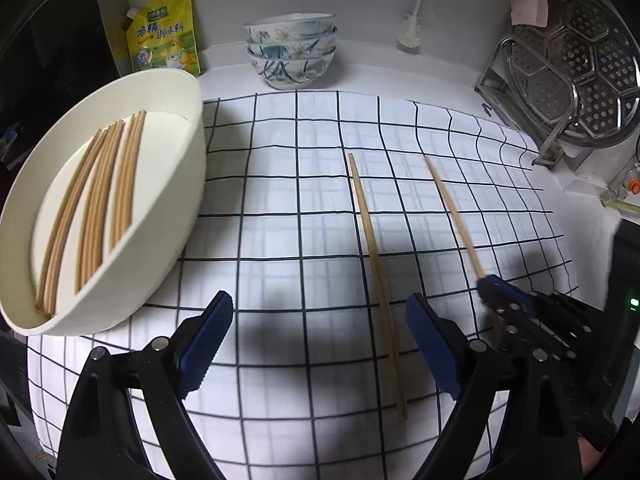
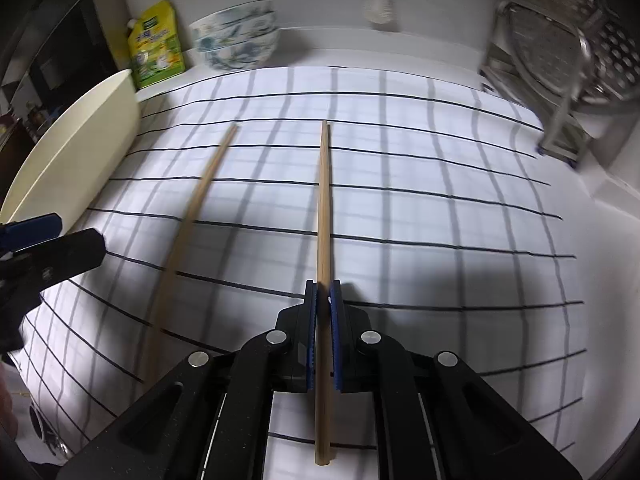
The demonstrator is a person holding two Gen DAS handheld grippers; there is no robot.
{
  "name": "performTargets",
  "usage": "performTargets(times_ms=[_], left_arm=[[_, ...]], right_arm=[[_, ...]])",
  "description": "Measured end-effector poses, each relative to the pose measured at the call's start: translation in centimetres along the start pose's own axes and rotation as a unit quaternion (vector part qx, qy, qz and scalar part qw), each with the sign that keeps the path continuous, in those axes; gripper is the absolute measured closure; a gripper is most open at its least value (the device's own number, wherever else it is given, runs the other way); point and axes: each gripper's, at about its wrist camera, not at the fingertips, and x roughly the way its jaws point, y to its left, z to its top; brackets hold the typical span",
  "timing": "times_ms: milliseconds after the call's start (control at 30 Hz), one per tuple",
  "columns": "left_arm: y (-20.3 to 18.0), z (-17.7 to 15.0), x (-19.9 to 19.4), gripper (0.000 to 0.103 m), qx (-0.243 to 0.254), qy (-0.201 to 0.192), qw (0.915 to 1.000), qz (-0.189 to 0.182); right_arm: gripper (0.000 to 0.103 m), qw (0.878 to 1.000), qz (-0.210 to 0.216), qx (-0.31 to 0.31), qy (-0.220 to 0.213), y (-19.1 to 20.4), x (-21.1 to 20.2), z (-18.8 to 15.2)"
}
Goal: Organize utensils
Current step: 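Move both open grippers over the two remaining chopsticks on the mat, then close the left gripper on a chopstick while the right gripper grasps the other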
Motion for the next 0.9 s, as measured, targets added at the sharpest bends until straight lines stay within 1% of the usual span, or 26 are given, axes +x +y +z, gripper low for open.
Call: performTargets(times_ms=[167, 233, 300, 333, 400, 433, 467, 500, 733, 900], left_arm=[[-0.7, 0.3, 2.1, 0.017, -0.003, 0.003, 0.9999, 0.014], [-0.7, 0.4, 2.5, 0.017, -0.008, -0.003, 0.9999, 0.012], [-0.7, 0.5, 3.0, 0.017, -0.01, -0.007, 0.9998, 0.014], [-0.7, 0.5, 3.1, 0.017, -0.011, -0.008, 0.9998, 0.018], [-0.8, 0.5, 3.5, 0.017, -0.01, -0.007, 0.9996, 0.026], [-0.8, 0.5, 3.6, 0.017, -0.01, -0.007, 0.9996, 0.027], [-0.9, 0.3, 3.6, 0.017, -0.01, -0.008, 0.9996, 0.027], [-0.9, 0.3, 3.6, 0.017, -0.009, -0.008, 0.9995, 0.029], [-1.3, -0.4, 4.3, 0.016, 0.001, 0.0, 0.9988, 0.048], [-1.6, -0.5, 4.5, 0.016, 0.006, 0.001, 0.9987, 0.051]], right_arm=[[0.096, 1.0, -0.006, 0.01, -0.001, -2.0, -0.4, -0.5], [0.096, 1.0, -0.003, 0.011, -0.001, -2.4, -0.5, -0.7], [0.096, 1.0, 0.004, 0.011, -0.001, -2.5, -0.5, -0.6], [0.096, 1.0, 0.018, 0.014, -0.006, -2.6, -0.7, -0.6], [0.08, 0.999, 0.026, 0.016, -0.013, -2.7, -1.0, -0.5], [0.064, 1.0, 0.023, 0.014, -0.014, -2.6, -1.0, -0.5], [0.063, 1.0, 0.013, 0.009, -0.015, -2.5, -1.0, -0.4], [0.063, 1.0, 0.008, 0.006, -0.016, -2.4, -1.0, -0.3], [0.063, 1.0, 0.011, 0.002, -0.017, -2.6, -0.7, 0.0], [0.063, 1.0, 0.011, -0.008, -0.018, -2.3, -0.6, 0.0]])
